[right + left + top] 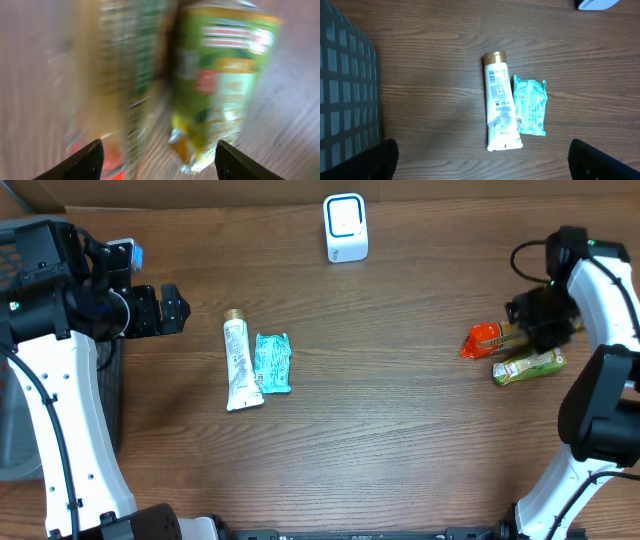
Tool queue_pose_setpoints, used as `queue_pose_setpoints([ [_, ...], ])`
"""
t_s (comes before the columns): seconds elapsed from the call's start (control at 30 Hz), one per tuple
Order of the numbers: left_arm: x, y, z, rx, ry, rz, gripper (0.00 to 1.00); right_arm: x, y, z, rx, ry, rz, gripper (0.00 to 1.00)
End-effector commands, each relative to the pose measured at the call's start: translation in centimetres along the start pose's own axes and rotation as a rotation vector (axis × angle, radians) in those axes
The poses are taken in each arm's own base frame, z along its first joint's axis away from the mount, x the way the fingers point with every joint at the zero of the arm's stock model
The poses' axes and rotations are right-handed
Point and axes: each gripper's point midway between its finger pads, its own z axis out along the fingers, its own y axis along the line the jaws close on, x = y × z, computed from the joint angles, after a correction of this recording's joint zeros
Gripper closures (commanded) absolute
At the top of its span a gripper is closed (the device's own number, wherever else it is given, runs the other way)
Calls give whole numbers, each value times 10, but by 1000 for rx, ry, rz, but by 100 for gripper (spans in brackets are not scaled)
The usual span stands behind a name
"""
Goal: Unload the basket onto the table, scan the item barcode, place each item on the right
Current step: 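Move the right gripper to the teal wet-wipe pack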
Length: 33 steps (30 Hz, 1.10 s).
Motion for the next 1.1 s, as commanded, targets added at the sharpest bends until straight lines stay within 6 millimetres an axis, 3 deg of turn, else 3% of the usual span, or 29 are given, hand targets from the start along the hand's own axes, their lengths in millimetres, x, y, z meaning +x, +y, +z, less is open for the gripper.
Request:
queue_pose_setpoints([
  [0.0, -3, 0, -1, -3, -5, 29, 0, 12, 46, -53, -230, 8, -369, 28],
  [0.17, -3, 0, -1, -3, -5, 29, 0, 56, 85, -94, -330, -17, -592, 22],
  [0.37, -3, 0, -1, -3, -5, 29, 0, 148, 141, -96, -433, -25, -831, 10],
  [0.53, -3, 0, -1, -3, -5, 28, 0, 236, 170, -72, -476, 17, -1010, 9],
  [0.7, -3, 0, -1, -3, -5, 29, 1, 308, 178, -40, -481, 111, -1143, 9],
  [0.83, -3, 0, -1, -3, -5, 28, 0, 344, 182, -13, -469, 135, -1214, 9],
  [1.07, -3, 0, -1, -3, -5, 29, 0, 383, 207, 29, -542, 94, -1396, 11],
])
